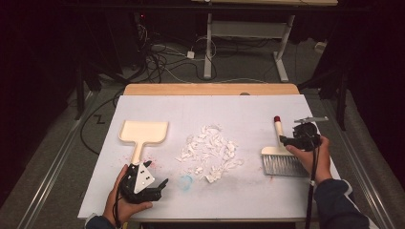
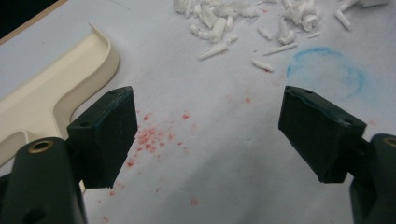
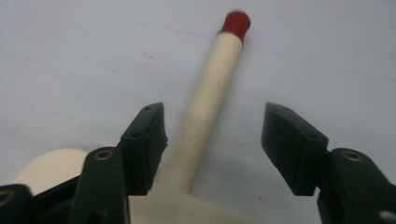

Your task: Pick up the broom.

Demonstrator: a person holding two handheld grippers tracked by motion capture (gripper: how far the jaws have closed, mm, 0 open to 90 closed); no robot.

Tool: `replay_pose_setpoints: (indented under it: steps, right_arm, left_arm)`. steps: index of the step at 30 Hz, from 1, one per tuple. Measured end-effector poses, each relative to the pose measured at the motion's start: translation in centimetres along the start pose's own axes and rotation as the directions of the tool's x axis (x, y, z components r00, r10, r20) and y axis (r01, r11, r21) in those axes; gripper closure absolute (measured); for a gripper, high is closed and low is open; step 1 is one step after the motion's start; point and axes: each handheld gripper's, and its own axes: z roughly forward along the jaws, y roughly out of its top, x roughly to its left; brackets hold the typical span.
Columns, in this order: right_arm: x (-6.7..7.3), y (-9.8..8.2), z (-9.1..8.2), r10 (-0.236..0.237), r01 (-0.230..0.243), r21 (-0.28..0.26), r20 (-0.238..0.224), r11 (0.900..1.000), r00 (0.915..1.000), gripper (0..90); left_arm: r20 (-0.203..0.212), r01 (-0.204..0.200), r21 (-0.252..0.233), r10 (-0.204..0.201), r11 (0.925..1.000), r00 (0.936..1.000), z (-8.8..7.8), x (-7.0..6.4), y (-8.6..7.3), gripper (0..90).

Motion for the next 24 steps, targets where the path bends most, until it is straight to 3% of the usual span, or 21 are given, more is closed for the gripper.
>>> replay_pose_setpoints:
  steps: [1, 2, 3, 4, 5, 6, 8, 13, 24]
  right_arm:
    - [0.0, 0.0, 0.0, 0.000, 0.000, 0.000, 0.000, 1.000, 1.0000, 42.3]
    - [-0.2, 0.1, 0.9, 0.015, -0.015, 0.028, 0.000, 0.999, 0.9999, 42.5]
    - [-0.3, 0.2, 2.2, 0.043, -0.041, 0.069, -0.030, 0.997, 0.9986, 49.0]
    - [-0.1, 0.2, 2.7, 0.036, -0.033, 0.091, -0.038, 0.995, 0.9986, 49.5]
    - [-0.1, 0.2, 2.7, 0.036, -0.033, 0.091, -0.038, 0.995, 0.9986, 49.5]
    - [0.4, 0.4, 2.8, -0.006, 0.007, 0.094, -0.019, 0.996, 0.9998, 59.2]
    - [0.6, 0.4, 2.7, -0.017, 0.019, 0.096, -0.027, 0.995, 0.9995, 59.7]
    - [0.5, 0.3, 2.8, -0.008, 0.011, 0.082, -0.044, 0.997, 0.9990, 68.3]
    - [0.2, 0.1, 2.6, -0.033, 0.037, 0.055, -0.071, 0.998, 0.9969, 71.7]
  left_arm:
    - [0.000, 0.000, 0.000, 0.000, 1.0000, 1.0000, 0.0, 0.0, 0.0, 18.8]
    - [0.001, 0.005, -0.002, -0.005, 1.0000, 1.0000, 0.0, 0.0, 0.0, 18.8]
    - [0.001, 0.006, 0.000, -0.006, 1.0000, 1.0000, 0.0, 0.0, -0.1, 18.8]
    - [0.001, 0.006, 0.000, -0.006, 1.0000, 1.0000, 0.0, 0.0, -0.1, 18.8]
    - [0.001, 0.008, -0.001, -0.008, 1.0000, 1.0000, -0.1, 0.0, -0.1, 18.8]
    - [0.001, 0.008, 0.000, -0.008, 1.0000, 1.0000, -0.2, 0.0, -0.2, 18.8]
    - [0.002, 0.004, 0.005, -0.004, 1.0000, 1.0000, -0.2, -0.1, -0.2, 18.8]
    - [0.000, 0.004, 0.004, -0.004, 1.0000, 1.0000, -0.3, -0.2, -0.2, 18.9]
    - [0.010, -0.008, 0.014, 0.008, 0.9999, 0.9999, -0.1, -0.2, -0.1, 19.2]
